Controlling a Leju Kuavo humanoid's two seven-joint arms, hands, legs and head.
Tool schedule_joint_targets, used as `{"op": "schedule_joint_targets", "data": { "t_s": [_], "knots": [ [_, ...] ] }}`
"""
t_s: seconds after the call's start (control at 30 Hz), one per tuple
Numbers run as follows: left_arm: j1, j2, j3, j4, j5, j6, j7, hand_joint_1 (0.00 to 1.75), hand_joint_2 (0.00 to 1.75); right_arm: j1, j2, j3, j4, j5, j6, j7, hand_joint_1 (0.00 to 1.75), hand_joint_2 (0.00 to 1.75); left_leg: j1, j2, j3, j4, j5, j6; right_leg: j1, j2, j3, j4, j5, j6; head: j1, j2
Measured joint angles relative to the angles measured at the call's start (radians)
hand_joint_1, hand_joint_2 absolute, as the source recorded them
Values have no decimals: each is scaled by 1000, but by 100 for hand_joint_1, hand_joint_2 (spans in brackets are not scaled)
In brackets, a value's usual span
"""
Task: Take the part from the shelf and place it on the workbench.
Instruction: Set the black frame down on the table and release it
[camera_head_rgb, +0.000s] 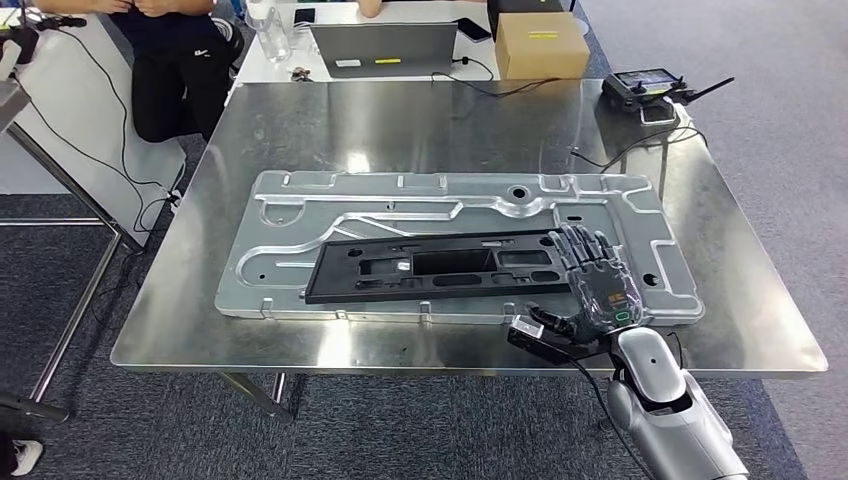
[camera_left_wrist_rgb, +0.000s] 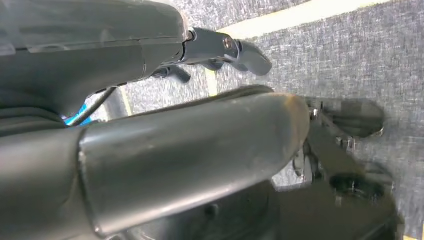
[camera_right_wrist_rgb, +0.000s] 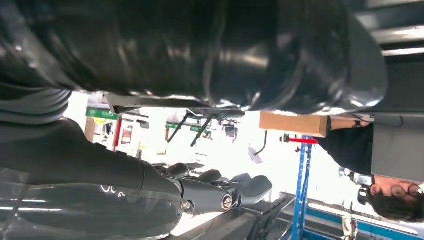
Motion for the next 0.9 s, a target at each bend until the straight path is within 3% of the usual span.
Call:
{"op": "schedule_joint_targets", "data": {
  "t_s": [0.07,0.1,0.17,0.23,0.27,0.37,0.4,0.43,0.5,0.57,0.63,0.7,0.73,0.8,0.83,0.9],
  "knots": [
    [-2,-1,-5,0,3,4,4,0,0,6,1,0,-13,5,-8,-1,0,0,5,4,20,-48,32,12,1,1,3,-3,-11,1,1,0],
    [-3,-2,-7,0,5,6,4,0,0,10,2,1,-24,9,-12,-2,0,0,9,7,28,-71,46,16,2,2,-6,20,-34,2,1,0],
    [-5,-3,-9,0,9,9,5,0,0,21,3,5,-47,17,-17,-3,0,0,14,10,26,-82,55,17,-4,3,-48,128,-102,7,1,0],
    [-4,-3,-10,0,11,12,5,0,0,36,4,9,-70,22,-19,-3,0,0,20,11,11,-67,54,12,-14,2,-83,219,-133,21,1,0],
    [-4,-4,-11,0,12,13,5,0,0,42,4,11,-81,24,-19,-3,0,0,26,11,1,-55,51,6,-22,2,-77,218,-121,31,1,0],
    [-4,-4,-14,1,16,14,5,0,0,48,4,17,-112,30,-21,-3,0,0,44,9,-37,4,32,-28,-39,1,2,83,-61,61,1,0],
    [-4,-4,-15,2,17,15,5,0,0,50,4,19,-122,32,-23,-3,0,0,46,7,-50,24,25,-39,-39,4,12,64,-53,59,1,0],
    [-5,-4,-16,3,18,15,5,0,0,51,4,22,-130,33,-24,-3,0,0,45,4,-61,42,21,-48,-37,9,10,64,-60,49,1,0],
    [-4,-6,-18,4,18,15,4,0,0,55,4,27,-147,34,-26,-3,0,0,45,-1,-76,61,21,-60,-36,15,-11,82,-60,20,0,0],
    [-3,-7,-20,4,18,15,4,0,0,55,5,33,-161,35,-28,-3,0,0,49,-1,-93,80,3,-68,-36,14,-28,83,-53,-1,0,0],
    [-2,-7,-23,4,18,15,4,0,0,56,5,38,-172,36,-28,-2,0,0,50,-1,-118,153,-72,-73,-33,13,-47,80,-35,-15,-1,0],
    [-3,-7,-26,4,19,16,4,0,0,58,5,43,-179,36,-28,-2,0,0,48,-1,-144,266,-155,-72,-27,12,-68,78,-17,-21,-1,0],
    [-3,-7,-27,4,20,16,4,0,0,61,5,46,-183,36,-28,-2,0,0,46,-1,-146,305,-171,-68,-23,11,-79,78,-7,-22,-1,0],
    [-3,-7,-30,4,22,16,4,0,0,69,5,56,-193,36,-29,-1,0,0,39,-2,-108,297,-146,-52,-14,10,-101,78,11,-25,-1,0],
    [-4,-7,-31,4,24,16,4,0,0,73,5,62,-201,36,-30,-1,0,0,32,-3,-64,246,-119,-40,-10,10,-111,77,22,-25,-1,0],
    [-8,-4,-33,5,28,17,5,0,0,81,5,76,-218,37,-31,-1,0,0,17,-5,32,108,-100,-13,-6,9,-122,71,43,-22,0,0]
  ]
}}
